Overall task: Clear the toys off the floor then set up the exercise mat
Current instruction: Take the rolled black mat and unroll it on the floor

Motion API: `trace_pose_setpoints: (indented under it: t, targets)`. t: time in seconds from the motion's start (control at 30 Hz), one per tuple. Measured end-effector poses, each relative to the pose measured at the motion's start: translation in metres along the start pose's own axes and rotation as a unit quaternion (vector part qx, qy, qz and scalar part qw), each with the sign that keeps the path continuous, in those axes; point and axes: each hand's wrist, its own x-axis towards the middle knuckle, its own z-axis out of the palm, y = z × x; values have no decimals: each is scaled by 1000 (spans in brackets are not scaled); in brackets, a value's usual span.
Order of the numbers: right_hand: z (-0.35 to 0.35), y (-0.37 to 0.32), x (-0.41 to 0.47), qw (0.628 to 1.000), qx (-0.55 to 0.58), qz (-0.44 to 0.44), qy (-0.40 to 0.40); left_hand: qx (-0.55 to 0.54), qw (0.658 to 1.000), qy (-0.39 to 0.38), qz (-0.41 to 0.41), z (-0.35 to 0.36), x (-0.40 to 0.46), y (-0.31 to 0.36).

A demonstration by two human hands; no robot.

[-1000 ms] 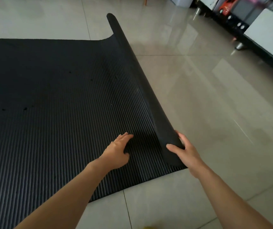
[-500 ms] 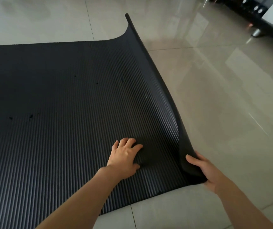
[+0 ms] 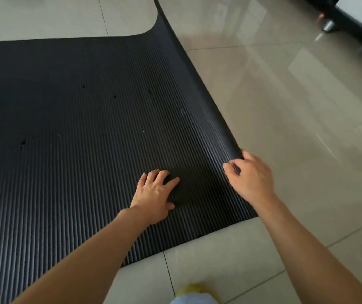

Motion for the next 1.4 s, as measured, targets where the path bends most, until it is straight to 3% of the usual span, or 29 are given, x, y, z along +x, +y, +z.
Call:
trace_pose_setpoints:
  t: [0.07, 0.17, 0.27, 0.5, 0.77, 1.0, 1.07, 1.2, 1.3, 1.4]
  targets:
    - [0, 19, 3, 990, 27, 102, -89, -1, 1000, 0, -3, 0, -2, 1]
    - [8, 45, -7, 989, -3, 83, -118, 0, 1000, 5, -4, 2, -4, 2]
    - [17, 61, -5, 985, 47, 90, -138, 1, 1000, -2, 1, 3, -9, 3]
    - [29, 79, 3, 991, 92, 59, -79, -16, 1000, 9, 2, 3, -4, 1]
    - [26, 86, 31, 987, 134, 53, -71, -41, 999, -7, -24, 6, 14, 6]
    - [22, 90, 25, 963, 223, 51, -140, -30, 999, -12, -26, 2, 16, 5]
    - [22, 88, 23, 971, 191, 52, -132, -12, 1000, -12, -22, 1, 16, 4]
    - [37, 73, 14, 998, -63, 21, -15, 20, 999, -15, -28, -11, 26, 10]
    - [49, 61, 9, 997, -45, -59, -23, 21, 999, 38, -33, -18, 39, 18]
    - [55, 64, 15, 997, 23, -22, -71, -1, 996, 82, -23, -15, 57, 25]
